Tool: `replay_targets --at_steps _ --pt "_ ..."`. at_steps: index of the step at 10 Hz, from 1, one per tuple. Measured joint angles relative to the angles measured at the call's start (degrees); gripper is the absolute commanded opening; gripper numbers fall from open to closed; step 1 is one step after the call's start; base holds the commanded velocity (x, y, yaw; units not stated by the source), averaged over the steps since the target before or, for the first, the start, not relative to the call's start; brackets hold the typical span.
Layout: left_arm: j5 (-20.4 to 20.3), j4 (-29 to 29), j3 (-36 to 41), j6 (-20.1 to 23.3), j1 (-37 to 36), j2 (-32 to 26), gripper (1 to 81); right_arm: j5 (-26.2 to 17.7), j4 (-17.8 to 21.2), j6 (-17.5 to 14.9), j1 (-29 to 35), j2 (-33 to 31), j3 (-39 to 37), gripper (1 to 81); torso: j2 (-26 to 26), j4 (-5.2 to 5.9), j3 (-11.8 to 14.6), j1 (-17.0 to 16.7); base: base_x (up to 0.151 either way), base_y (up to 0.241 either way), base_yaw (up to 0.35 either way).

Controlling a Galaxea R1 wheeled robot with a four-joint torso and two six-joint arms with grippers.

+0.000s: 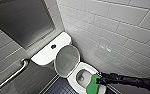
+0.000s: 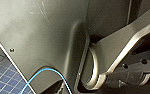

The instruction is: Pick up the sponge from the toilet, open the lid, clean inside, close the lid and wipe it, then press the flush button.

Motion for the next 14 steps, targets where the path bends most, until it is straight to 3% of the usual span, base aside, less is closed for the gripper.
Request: replay_targets --at_steps 4,8,12,14 --pt "-0.02 0.00 0.00 0.00 0.00 -0.02 81.1 -0.10 -0.44 0.34 5.84 4.36 -9.79 1.0 0.00 0.00 0.00 0.00 0.000 0.000 0.000" --pt "0.00 0.00 -0.24 -0.02 0.00 -0.33 81.1 0.56 -1.51 0.48 7.12 11.12 -21.99 1.0 0.00 0.00 0.00 0.00 0.000 0.000 0.000" --pt "0.02 0.00 -0.22 -0.02 0.00 -0.33 81.1 2.73 -1.05 4.30 8.06 18.88 -34.26 1.0 0.00 0.00 -0.02 0.00 0.000 0.000 0.000" --pt "0.02 0.00 -0.22 -0.02 0.00 -0.29 81.1 5.27 0.83 5.57 8.59 19.77 -35.58 1.0 0.00 0.00 -0.02 0.00 0.000 0.000 0.000"
